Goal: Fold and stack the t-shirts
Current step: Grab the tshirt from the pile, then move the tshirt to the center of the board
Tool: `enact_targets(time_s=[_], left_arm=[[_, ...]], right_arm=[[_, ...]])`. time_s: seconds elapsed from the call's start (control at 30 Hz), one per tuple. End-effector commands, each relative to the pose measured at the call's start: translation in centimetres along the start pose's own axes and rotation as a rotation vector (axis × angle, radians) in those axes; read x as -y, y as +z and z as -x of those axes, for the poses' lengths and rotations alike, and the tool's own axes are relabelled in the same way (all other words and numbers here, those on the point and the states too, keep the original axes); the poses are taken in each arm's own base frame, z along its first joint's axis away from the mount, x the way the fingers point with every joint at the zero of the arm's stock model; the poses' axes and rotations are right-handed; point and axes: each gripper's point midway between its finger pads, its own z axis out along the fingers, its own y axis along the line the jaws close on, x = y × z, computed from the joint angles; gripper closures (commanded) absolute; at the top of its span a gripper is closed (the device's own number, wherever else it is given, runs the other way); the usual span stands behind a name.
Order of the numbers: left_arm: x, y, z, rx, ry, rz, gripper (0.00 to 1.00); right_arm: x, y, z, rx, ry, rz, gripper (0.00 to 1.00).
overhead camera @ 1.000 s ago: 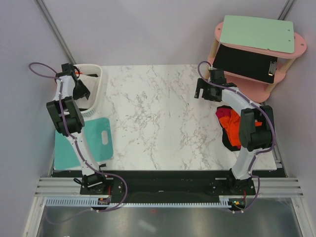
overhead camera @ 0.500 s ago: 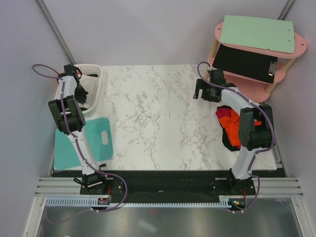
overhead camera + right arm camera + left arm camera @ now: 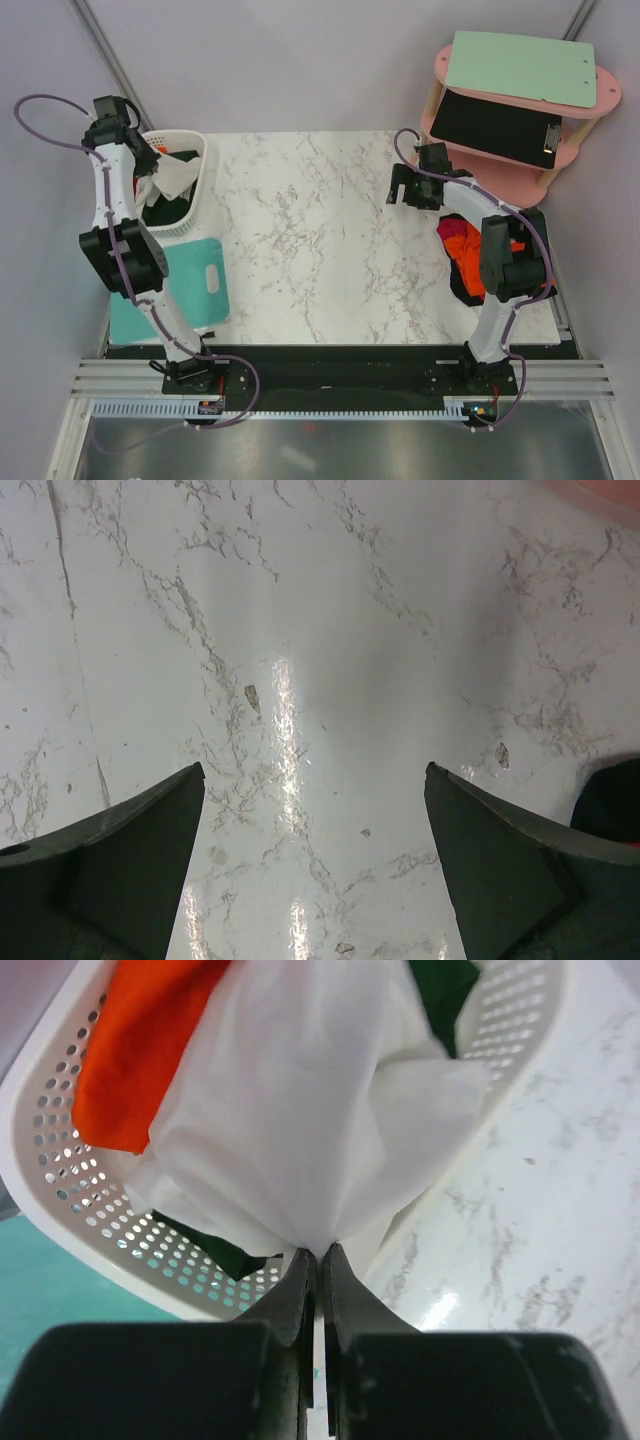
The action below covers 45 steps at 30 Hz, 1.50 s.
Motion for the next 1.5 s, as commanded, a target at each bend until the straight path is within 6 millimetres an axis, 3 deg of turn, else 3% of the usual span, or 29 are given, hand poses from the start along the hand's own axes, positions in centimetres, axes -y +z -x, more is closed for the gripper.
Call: enact_targets(time_s=[0.0,0.13,0.23,0.37,0.47,0.6,0.7,0.73,0.8,0.83,0.9,0.93,1.0,1.03,1.1,1.13,1.2,1.23,1.27,1.3,1.33,1.47], left_arm=[[4.6,-9.8,3.5,0.175,0.015,-0.231,0.98],[9.6,-15.5,2.3,0.229,0.11,-0.388,0.98],[15.7,-20.5,-0.8,0.249,0.236,-0.546,0.98],[22.1,-27.0,-4.1,0.267,0.327,-0.754,0.98],[25.6,-30.6,-6.7,0.215,0.34,-0.908,0.98],[28.2,-33.4,-9.4,0.134,0.337,-1.055,0.98],[28.2,-32.5,-10.3,0.094,0.29,-1.027,0.98],[27.8,-30.0,-11.1,0.059,0.259,-0.959,0.98],[27.2,-28.1,-12.0,0.038,0.243,-0.912,0.98],[26.5,-24.8,-14.0,-0.03,0.22,-0.828,0.98],[25.5,-21.4,-16.2,-0.097,0.199,-0.752,0.98],[23.9,-18.0,-19.0,-0.176,0.183,-0.659,0.98],[21.7,-14.0,-21.5,-0.245,0.146,-0.537,0.98],[19.1,-10.9,-23.4,-0.301,0.087,-0.428,0.98],[16.4,-8.1,-24.4,-0.342,0.013,-0.353,0.98],[14.8,-6.5,-25.9,-0.37,-0.004,-0.317,0.98],[12.8,-5.2,-25.9,-0.378,-0.049,-0.281,0.98],[12.0,-4.9,-26.3,-0.386,-0.056,-0.271,0.88],[11.6,-4.7,-26.0,-0.379,-0.064,-0.267,0.66],[11.2,-4.8,-25.6,-0.365,-0.067,-0.265,0.24],[10.9,-4.8,-25.3,-0.342,-0.058,-0.258,0.01],[12.1,-7.4,-23.0,-0.226,0.011,-0.328,0.0]], right_arm=[[-0.7,0.3,0.4,0.022,0.012,0.022,0.02],[-0.4,0.0,0.5,0.04,0.022,0.007,0.02],[-0.3,-0.4,1.0,0.064,0.025,-0.004,0.02],[-0.1,-1.0,1.2,0.08,0.023,-0.017,0.02],[0.1,-1.4,1.4,0.093,0.027,-0.026,0.02],[0.3,-1.8,1.3,0.098,0.024,-0.036,0.02],[0.5,-1.9,1.1,0.098,0.023,-0.039,0.02],[0.4,-2.0,1.3,0.102,0.021,-0.037,0.02],[0.3,-2.0,1.1,0.097,0.018,-0.033,0.02],[0.3,-2.1,1.1,0.098,0.018,-0.032,0.02],[0.1,-1.9,1.0,0.093,0.016,-0.018,0.02],[0.0,-1.8,1.0,0.089,0.013,-0.015,0.02],[-0.1,-1.7,0.9,0.084,0.008,-0.006,0.02],[-0.3,-1.7,0.8,0.078,0.003,0.005,0.02],[-0.4,-1.7,0.6,0.071,-0.003,0.016,0.02],[-0.6,-1.6,0.2,0.061,-0.008,0.027,0.02],[-0.8,-1.6,0.0,0.054,-0.01,0.043,0.02],[-0.9,-1.7,-0.3,0.047,-0.008,0.048,0.02],[-1.3,-1.7,-0.7,0.037,-0.01,0.066,0.02],[-1.5,-2.0,-0.8,0.036,-0.01,0.073,0.02],[-1.6,-2.0,-1.4,0.021,-0.009,0.077,0.02],[-2.5,-2.4,-4.1,-0.033,-0.021,0.1,0.02]])
